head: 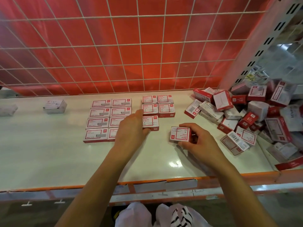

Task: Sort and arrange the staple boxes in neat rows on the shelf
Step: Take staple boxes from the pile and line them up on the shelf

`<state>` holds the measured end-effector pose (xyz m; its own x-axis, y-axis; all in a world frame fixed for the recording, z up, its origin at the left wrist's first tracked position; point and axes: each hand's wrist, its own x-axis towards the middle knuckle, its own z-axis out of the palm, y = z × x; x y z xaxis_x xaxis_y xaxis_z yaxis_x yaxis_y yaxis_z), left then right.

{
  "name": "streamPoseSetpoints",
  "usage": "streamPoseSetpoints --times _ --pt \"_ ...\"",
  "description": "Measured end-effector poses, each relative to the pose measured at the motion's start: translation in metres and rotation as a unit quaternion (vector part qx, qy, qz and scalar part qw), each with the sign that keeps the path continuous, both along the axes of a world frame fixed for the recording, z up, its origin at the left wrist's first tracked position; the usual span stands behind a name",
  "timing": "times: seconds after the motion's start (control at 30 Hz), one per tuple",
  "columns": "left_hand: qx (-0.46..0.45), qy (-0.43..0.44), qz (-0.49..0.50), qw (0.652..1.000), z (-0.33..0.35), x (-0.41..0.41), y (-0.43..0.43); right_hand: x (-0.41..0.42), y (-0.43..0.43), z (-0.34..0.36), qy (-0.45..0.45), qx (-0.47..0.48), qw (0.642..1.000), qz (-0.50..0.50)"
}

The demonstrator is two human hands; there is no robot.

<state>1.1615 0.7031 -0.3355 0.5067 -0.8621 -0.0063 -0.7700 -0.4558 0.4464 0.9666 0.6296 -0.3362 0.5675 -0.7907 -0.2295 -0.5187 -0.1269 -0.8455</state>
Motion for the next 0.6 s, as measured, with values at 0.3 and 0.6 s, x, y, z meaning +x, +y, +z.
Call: streamPoseSetpoints --times 0.3,0.6 --pt "-0.024 0.016 -0.007 1.0 0.003 -0.0021 0.0 0.0027 -0.0009 -0.0005 -0.008 0.006 1.0 -0.003" --pt "-0.012 0.009 0.005 1.0 0.0002 -0.0047 -0.001 0.0048 0.001 0.0025 -0.039 0.034 0.998 -0.022"
